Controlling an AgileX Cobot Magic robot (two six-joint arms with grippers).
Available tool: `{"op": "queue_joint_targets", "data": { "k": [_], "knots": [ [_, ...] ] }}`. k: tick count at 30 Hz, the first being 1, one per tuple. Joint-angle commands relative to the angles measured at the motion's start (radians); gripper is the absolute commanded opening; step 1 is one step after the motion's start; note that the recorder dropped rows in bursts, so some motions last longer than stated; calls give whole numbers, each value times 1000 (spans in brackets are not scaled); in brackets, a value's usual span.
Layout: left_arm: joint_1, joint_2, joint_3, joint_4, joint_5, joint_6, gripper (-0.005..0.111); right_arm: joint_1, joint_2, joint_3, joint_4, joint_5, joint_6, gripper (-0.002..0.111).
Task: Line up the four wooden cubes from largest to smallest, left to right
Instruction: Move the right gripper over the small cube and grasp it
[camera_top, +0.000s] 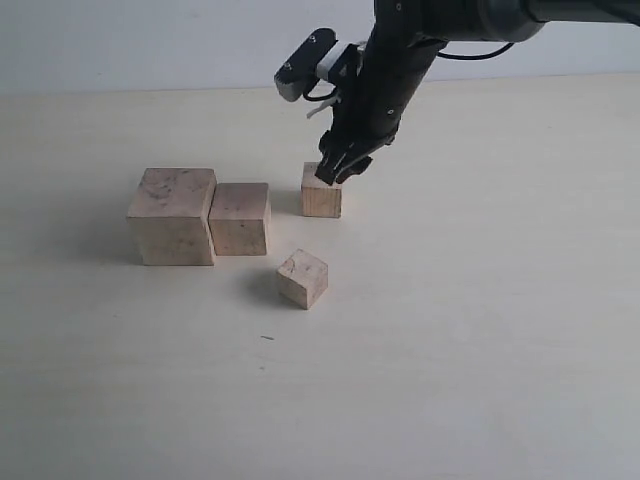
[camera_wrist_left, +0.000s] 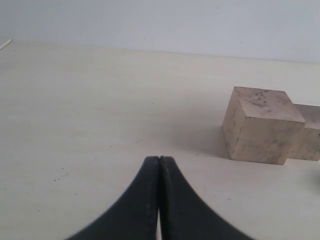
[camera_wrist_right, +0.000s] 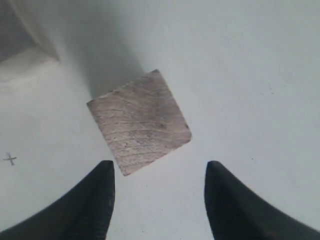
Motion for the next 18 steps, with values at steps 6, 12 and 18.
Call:
{"op": "queue_joint_targets", "data": {
  "k": [6, 12, 18],
  "knots": [
    [0, -7, 0, 1, -12, 0, 0, -2, -45, -1, 120, 5, -197, 81],
    [0, -7, 0, 1, -12, 0, 0, -2, -65, -1, 106, -45, -188, 82],
    [0, -7, 0, 1, -12, 0, 0, -2, -66, -1, 155, -58, -193, 82]
  ]
}}
